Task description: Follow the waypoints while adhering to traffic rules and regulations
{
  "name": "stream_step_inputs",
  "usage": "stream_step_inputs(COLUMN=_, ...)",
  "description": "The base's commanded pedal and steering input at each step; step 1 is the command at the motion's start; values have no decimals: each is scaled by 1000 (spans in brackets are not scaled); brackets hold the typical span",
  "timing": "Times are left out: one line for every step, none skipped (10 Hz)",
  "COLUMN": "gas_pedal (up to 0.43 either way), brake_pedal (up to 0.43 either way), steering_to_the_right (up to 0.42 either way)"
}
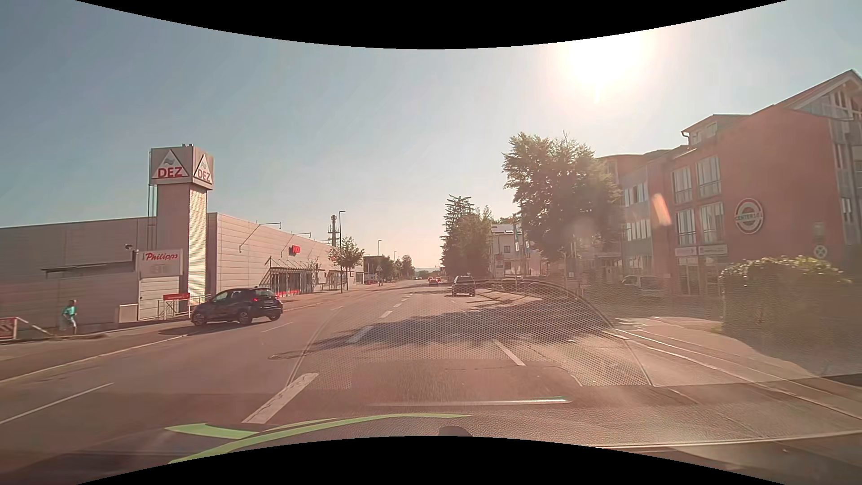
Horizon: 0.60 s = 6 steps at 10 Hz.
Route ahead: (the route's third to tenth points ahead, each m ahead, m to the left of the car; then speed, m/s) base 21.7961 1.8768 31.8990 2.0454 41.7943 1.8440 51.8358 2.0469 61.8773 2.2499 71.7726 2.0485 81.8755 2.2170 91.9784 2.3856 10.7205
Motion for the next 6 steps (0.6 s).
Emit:
stream_step_inputs(gas_pedal=67, brake_pedal=0, steering_to_the_right=-3)
stream_step_inputs(gas_pedal=59, brake_pedal=0, steering_to_the_right=-3)
stream_step_inputs(gas_pedal=39, brake_pedal=0, steering_to_the_right=-3)
stream_step_inputs(gas_pedal=28, brake_pedal=0, steering_to_the_right=-2)
stream_step_inputs(gas_pedal=20, brake_pedal=0, steering_to_the_right=-3)
stream_step_inputs(gas_pedal=8, brake_pedal=0, steering_to_the_right=-3)
